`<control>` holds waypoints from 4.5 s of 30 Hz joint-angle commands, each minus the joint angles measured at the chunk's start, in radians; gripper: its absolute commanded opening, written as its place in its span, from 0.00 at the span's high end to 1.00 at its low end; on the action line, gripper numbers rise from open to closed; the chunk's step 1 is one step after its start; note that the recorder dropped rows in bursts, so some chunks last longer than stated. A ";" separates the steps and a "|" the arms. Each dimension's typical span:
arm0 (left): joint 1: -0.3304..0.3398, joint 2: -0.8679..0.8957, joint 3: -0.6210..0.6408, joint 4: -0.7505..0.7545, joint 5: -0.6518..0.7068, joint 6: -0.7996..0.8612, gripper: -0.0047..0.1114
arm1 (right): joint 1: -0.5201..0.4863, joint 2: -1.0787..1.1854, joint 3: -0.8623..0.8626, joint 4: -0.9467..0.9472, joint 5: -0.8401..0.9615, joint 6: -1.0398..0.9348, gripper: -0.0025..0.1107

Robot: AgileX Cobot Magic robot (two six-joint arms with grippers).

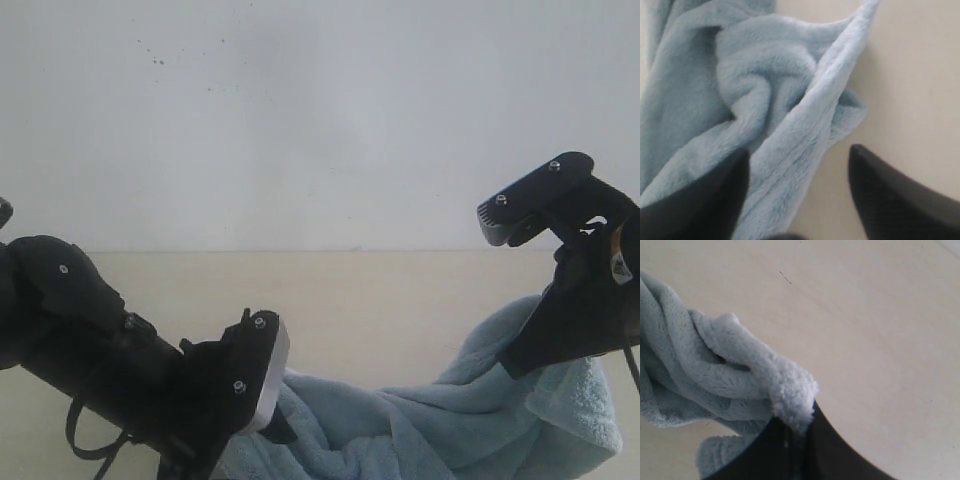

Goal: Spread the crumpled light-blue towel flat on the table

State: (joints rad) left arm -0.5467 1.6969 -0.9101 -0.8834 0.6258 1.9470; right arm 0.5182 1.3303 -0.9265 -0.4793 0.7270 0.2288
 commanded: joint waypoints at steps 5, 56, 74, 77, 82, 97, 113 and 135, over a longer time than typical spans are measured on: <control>-0.057 0.057 -0.002 -0.069 -0.066 0.091 0.29 | 0.000 -0.003 -0.001 0.029 -0.025 0.009 0.98; -0.057 0.164 -0.002 -0.070 -0.114 -0.023 0.72 | 0.000 -0.003 -0.001 0.045 0.003 0.007 0.98; -0.008 -0.299 0.000 -0.103 -0.454 -0.382 0.93 | 0.000 -0.001 -0.001 -0.199 -0.002 0.078 0.98; 0.050 -0.365 0.048 -0.104 -0.563 -0.474 0.93 | -0.002 0.014 -0.001 -0.461 0.002 0.291 0.98; 0.148 -0.383 0.145 -0.104 -0.686 -0.526 0.93 | -0.080 0.042 -0.001 -0.681 -0.010 0.479 0.98; 0.189 -0.380 0.235 -0.150 -0.820 -0.526 0.93 | -0.267 0.119 -0.001 -0.550 -0.212 0.544 0.97; 0.189 -0.296 0.230 -0.153 -0.985 -0.584 0.33 | -0.267 0.213 -0.001 -0.554 -0.238 0.535 0.47; 0.189 -0.483 0.168 -0.148 -0.877 -0.791 0.33 | 0.038 0.271 -0.003 -0.291 -0.181 0.406 0.83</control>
State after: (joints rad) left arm -0.3599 1.2228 -0.7371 -1.0274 -0.3125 1.1676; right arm 0.5510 1.5733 -0.9249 -0.8150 0.4453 0.6756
